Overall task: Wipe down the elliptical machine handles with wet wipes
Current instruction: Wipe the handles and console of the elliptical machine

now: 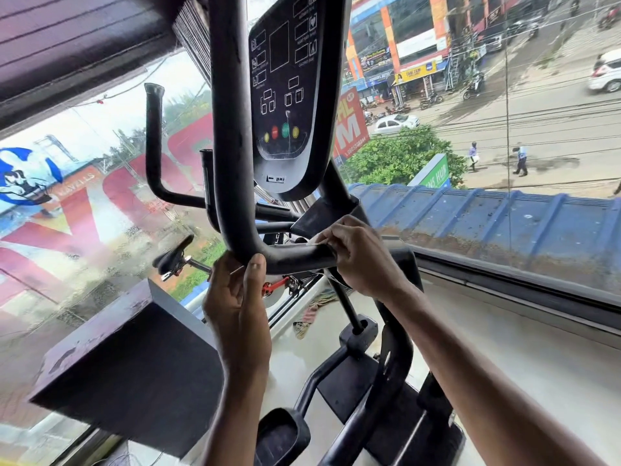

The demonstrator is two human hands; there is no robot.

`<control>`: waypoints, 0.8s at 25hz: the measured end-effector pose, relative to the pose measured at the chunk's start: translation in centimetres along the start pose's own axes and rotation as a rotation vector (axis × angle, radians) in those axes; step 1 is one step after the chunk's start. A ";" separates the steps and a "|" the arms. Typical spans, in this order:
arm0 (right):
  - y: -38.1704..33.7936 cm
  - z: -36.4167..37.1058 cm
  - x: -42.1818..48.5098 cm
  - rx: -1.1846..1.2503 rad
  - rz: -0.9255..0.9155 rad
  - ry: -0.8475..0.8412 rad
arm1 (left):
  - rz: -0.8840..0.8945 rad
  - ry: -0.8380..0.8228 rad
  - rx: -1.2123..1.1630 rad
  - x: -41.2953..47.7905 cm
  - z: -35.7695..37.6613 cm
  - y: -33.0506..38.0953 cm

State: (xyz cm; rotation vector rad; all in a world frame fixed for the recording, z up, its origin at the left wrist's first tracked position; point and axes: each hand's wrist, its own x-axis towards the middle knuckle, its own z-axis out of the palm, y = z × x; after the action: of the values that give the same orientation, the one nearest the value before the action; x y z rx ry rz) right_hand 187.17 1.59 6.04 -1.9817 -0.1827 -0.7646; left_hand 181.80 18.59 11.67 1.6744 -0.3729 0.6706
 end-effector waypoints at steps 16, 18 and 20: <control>4.1 0.9 -0.7 -0.076 0.100 0.176 | 0.027 0.004 0.021 -0.1 0.3 -0.1; -0.5 0.6 -1.8 0.064 0.052 0.209 | 0.009 0.002 0.026 -0.2 0.3 0.1; -5.5 1.3 -3.1 0.184 0.018 0.291 | -0.005 0.019 0.026 -0.1 0.0 0.3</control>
State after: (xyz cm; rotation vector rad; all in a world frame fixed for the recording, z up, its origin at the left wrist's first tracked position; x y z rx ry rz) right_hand 182.94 6.08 7.94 -1.6763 -0.0595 -0.9789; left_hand 181.55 18.50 11.80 1.6920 -0.3472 0.6900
